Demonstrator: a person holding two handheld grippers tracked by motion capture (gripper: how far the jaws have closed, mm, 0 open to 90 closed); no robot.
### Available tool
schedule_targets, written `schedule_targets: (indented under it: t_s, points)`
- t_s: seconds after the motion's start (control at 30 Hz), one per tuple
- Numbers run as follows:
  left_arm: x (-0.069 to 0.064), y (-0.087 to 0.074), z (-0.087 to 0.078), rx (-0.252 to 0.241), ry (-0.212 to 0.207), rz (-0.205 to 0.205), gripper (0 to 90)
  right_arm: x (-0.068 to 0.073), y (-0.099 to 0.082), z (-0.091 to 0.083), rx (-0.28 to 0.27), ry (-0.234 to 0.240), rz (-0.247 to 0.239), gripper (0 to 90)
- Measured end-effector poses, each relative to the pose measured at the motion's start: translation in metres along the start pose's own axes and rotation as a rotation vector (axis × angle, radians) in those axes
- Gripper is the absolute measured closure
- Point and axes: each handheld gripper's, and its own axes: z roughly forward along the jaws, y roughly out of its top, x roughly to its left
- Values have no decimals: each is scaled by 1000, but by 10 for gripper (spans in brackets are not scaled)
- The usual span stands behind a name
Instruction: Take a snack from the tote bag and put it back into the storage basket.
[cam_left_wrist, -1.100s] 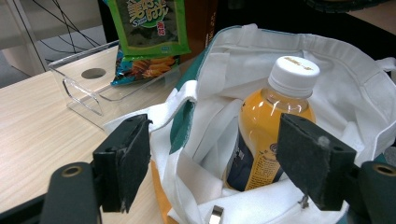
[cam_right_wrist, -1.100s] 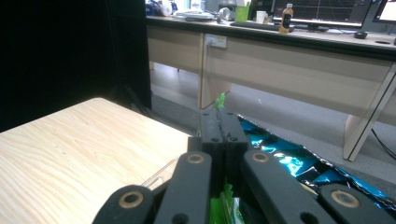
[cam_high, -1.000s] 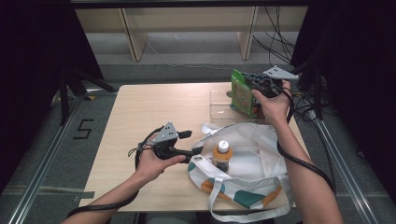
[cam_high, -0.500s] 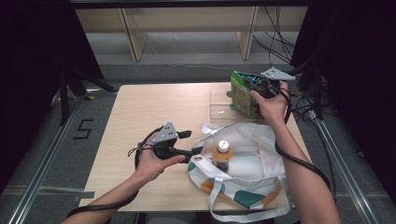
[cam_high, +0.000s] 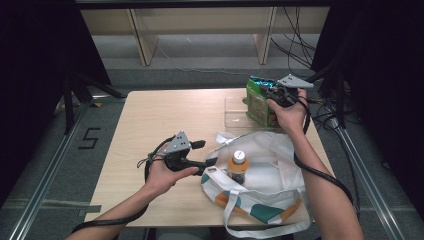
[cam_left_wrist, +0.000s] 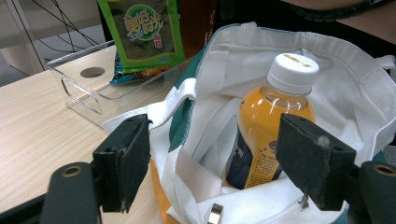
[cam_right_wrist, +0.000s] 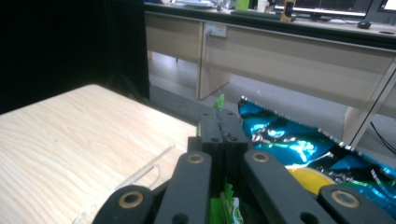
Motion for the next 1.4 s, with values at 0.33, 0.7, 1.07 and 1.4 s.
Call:
schedule_targets:
  t_s: [0.33,0.7,1.07,1.4]
  points:
    - [0,-1,1,2,0,-5,257,-1,-5,-6,31,-1,-5,900]
    - [-1,0,0,3,2,-3,256,0,-11,-14,67,-6,17,900]
    - [-1,0,0,0,1,3,256,-1,-13,-21,82,-20,20,900]
    - [0,0,1,-2,7,13,256,-3,-14,-26,114,-24,29,900]
